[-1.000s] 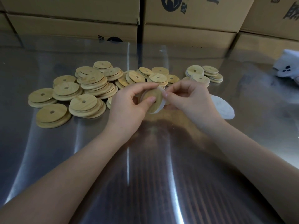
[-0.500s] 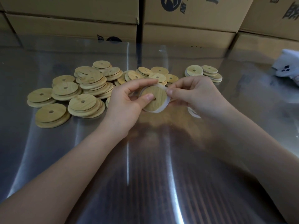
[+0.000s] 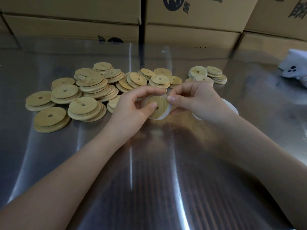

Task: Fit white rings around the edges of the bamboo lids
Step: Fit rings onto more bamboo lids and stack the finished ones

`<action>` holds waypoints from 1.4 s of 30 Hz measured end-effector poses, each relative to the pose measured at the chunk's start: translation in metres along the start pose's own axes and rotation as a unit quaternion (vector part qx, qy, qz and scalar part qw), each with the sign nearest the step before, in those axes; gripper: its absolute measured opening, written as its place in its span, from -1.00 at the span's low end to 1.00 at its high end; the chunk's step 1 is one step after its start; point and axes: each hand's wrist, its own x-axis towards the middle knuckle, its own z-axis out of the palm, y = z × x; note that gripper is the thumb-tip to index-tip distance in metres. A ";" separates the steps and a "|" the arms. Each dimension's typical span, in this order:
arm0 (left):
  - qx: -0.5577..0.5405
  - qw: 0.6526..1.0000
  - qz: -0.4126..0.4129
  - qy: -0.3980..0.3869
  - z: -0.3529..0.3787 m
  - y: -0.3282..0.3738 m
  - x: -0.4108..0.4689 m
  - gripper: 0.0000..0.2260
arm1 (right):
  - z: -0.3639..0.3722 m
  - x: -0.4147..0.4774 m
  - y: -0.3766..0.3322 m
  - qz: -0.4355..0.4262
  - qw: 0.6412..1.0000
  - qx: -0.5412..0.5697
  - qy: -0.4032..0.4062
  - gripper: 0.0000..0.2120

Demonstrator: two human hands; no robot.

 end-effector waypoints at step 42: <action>0.056 0.998 0.020 0.006 0.002 0.008 0.002 -0.60 | -0.008 0.002 -0.003 0.014 0.998 0.052 0.017 -0.91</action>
